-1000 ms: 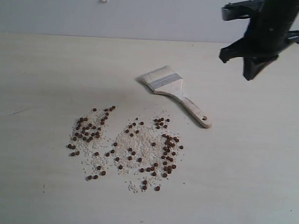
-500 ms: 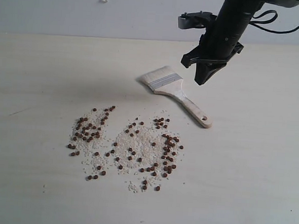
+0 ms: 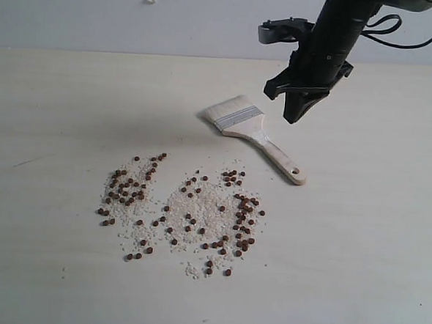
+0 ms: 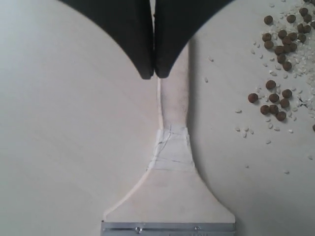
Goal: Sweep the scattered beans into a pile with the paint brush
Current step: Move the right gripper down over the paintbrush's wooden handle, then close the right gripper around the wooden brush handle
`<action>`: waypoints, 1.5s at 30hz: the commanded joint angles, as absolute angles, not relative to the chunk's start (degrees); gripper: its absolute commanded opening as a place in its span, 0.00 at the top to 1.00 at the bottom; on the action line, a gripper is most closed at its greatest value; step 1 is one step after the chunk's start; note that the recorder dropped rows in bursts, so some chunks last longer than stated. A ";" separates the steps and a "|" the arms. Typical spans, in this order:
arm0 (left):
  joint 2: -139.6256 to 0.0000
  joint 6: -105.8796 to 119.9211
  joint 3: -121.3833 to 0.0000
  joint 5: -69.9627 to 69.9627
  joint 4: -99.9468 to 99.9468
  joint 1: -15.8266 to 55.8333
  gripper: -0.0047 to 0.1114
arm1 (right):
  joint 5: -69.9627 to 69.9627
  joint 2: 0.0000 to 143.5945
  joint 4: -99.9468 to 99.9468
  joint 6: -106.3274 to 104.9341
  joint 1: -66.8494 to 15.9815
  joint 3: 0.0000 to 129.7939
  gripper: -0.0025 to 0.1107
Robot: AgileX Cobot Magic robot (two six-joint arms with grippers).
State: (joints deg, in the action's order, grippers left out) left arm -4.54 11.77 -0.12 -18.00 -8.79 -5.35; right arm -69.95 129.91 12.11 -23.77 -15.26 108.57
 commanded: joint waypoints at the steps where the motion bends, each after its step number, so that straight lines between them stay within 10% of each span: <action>1: -4.25 11.84 0.00 -17.79 -8.49 -5.42 0.96 | -68.41 130.02 11.69 -22.16 -15.67 109.03 0.95; 16: -4.25 11.84 0.00 -17.79 -8.49 -5.42 0.96 | -69.13 131.83 8.29 -21.33 -21.00 109.03 0.52; 45: -4.25 11.84 0.00 -17.79 -8.49 -5.42 0.96 | -69.96 136.26 3.68 -17.79 -21.00 106.68 0.51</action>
